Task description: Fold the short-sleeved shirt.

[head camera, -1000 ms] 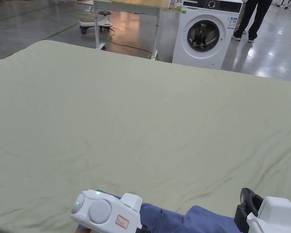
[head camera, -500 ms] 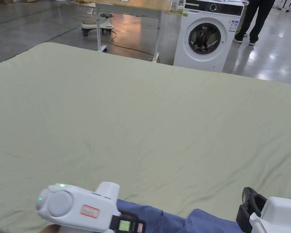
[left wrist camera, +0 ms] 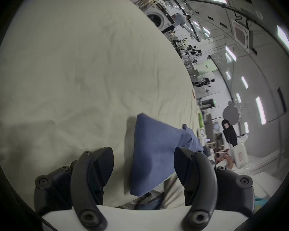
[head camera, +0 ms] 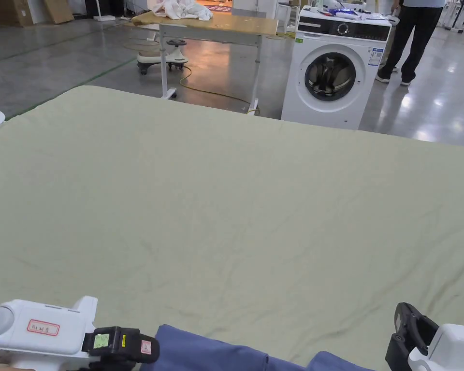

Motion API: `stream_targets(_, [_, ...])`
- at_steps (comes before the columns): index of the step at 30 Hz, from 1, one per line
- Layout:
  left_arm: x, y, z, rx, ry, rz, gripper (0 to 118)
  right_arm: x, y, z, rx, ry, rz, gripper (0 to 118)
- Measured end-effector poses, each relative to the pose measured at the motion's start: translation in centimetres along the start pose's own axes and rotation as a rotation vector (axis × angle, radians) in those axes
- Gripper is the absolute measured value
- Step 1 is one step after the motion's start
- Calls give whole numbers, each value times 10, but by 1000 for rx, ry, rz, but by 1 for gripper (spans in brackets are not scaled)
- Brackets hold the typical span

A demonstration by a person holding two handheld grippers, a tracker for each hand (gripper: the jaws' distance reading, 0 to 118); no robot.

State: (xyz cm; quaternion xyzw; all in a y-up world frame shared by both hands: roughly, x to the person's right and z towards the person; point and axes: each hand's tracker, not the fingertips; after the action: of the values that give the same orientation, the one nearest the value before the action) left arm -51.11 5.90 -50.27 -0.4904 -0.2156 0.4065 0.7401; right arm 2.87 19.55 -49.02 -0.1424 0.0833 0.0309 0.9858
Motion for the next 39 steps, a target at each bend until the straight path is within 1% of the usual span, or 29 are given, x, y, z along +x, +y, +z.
stream_targets(2, [-3, -4, -14, 15, -82, 12, 76, 0, 0, 1, -1, -2, -2, 0])
stream_targets(4, [-7, -6, -21, 58, -205, 59, 76, -1, -1, 2, 4, -6, -3, 0])
stream_targets(5, [2, -4, -28, 51, -241, 87, 76, -1, -1, 2, 5, -7, -3, 0])
stream_targets(6, [2, -6, -35, 33, -238, 98, 71, -1, 0, 3, 6, -7, -3, 0])
stream_targets(7, [5, -6, -40, 32, -221, 69, 61, -1, 0, 3, 8, -7, -5, 0])
stream_targets(8, [9, -8, -43, 23, -182, 7, 47, -1, 0, 3, 10, -7, -7, 0])
stream_targets(9, [12, -8, -46, 26, -112, -45, 22, -1, 0, 3, 12, -9, -9, 0])
stream_targets(10, [14, -8, -48, 21, -71, -70, 15, -1, 1, 3, 15, -13, -13, 0])
stream_targets(12, [12, -5, -42, 32, -114, -34, 11, 0, 2, 3, 22, -14, -23, 0])
stream_targets(14, [21, -17, -39, 44, -106, -17, 9, 0, 4, 3, 39, -20, -23, 0])
stream_targets(16, [36, -17, -29, 69, -64, -104, 8, 1, 5, 2, 59, -29, -24, 0])
stream_targets(18, [46, -11, -22, 72, -66, -100, 8, 1, 7, 1, 73, -42, -24, 0])
stream_targets(20, [57, -6, -9, 93, -36, -113, 8, 2, 8, 0, 90, -50, -23, 0])
stream_targets(21, [72, -7, -1, 108, -9, -127, 8, 2, 9, 0, 94, -53, -23, 0])
stream_targets(24, [87, 2, 33, 154, 84, -156, 8, 3, 9, -3, 105, -59, -11, 0])
stream_targets(25, [76, 14, 49, 167, 125, -154, 8, 3, 9, -3, 108, -59, -7, 0])
stream_targets(27, [85, 18, 75, 204, 194, -185, 8, 3, 10, -5, 113, -65, -2, 0])
stream_targets(29, [93, 22, 99, 230, 300, -197, 8, 3, 9, -6, 116, -65, 2, 0])
stream_targets(31, [107, 22, 110, 235, 388, -247, 8, 2, 8, -9, 110, -62, 4, 0])
stream_targets(32, [113, 21, 111, 231, 423, -258, 8, 2, 7, -10, 106, -58, 2, 0])
stream_targets(33, [137, 8, 104, 222, 452, -272, 8, 2, 6, -11, 103, -55, 1, 0])
stream_targets(34, [146, 5, 102, 209, 462, -294, 8, 1, 5, -12, 97, -54, 2, 0])
stream_targets(39, [200, -14, 73, 176, 470, -362, 8, 1, 1, -12, 83, -48, -2, 0])
